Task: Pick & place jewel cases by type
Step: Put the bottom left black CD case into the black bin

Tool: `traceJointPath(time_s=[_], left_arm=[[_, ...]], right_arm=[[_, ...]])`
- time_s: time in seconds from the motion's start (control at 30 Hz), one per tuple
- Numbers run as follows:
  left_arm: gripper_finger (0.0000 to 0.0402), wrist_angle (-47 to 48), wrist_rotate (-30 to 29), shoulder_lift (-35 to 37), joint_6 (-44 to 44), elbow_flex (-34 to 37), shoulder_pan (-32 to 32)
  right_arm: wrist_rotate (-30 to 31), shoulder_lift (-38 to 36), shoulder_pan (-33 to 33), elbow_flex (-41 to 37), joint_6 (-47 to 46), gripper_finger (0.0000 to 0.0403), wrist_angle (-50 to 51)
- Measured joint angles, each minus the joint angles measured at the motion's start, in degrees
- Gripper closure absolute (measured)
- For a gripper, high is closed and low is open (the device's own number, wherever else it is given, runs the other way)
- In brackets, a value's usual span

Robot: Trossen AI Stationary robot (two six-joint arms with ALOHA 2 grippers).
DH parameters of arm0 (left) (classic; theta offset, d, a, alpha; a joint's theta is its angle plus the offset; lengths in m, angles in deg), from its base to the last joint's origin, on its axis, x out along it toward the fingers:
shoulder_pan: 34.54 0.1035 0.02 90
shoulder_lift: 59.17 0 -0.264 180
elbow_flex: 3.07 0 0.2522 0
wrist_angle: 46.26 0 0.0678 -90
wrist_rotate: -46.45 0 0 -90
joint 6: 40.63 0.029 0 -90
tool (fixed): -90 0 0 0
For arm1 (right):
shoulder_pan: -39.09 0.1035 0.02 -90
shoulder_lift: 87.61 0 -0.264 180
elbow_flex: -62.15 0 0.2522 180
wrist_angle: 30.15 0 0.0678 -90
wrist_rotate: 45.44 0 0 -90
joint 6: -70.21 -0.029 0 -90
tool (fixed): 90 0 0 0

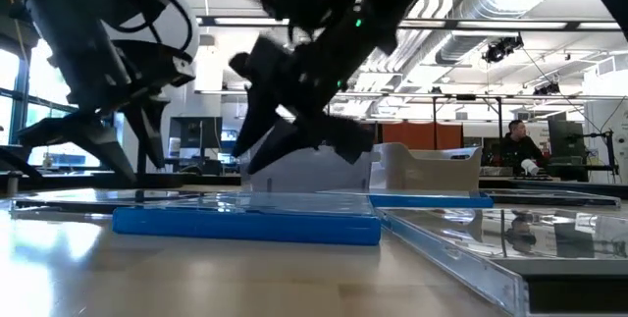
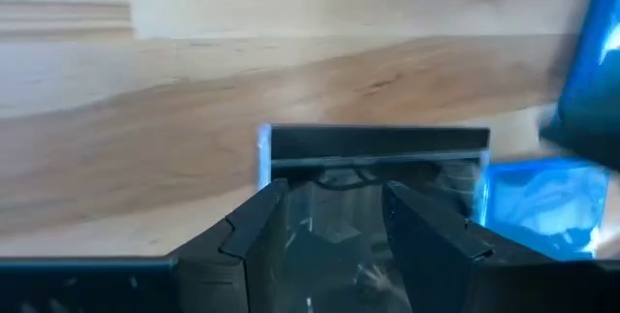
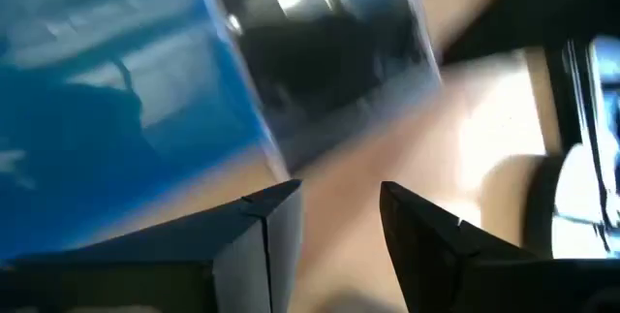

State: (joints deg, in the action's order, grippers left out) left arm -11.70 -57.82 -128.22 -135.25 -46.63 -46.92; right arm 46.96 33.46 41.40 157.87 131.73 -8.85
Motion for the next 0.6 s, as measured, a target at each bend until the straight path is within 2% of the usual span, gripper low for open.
traceJointPath(time_s=[0.17,0.27,0.4,0.6], left_arm=[[0.0256,2.6,1.9,0.3,2.9,-2.7,-1.6],[0.0272,1.7,1.9,-0.3,2.9,-3.7,-3.9],[0.0283,1.6,0.0,-1.5,2.2,-3.6,-7.4],[0.0285,2.1,-0.2,-3.8,-5.0,-3.6,-11.1]], right_arm=[[-6.8,-0.6,2.2,0.0,-6.2,0.0270,10.7],[-7.6,-0.8,2.9,-0.7,-10.1,0.0270,15.8],[-2.8,-1.1,4.4,-3.0,-13.1,0.0271,17.3],[2.4,-2.3,6.4,-4.6,-16.5,0.0271,20.8]])
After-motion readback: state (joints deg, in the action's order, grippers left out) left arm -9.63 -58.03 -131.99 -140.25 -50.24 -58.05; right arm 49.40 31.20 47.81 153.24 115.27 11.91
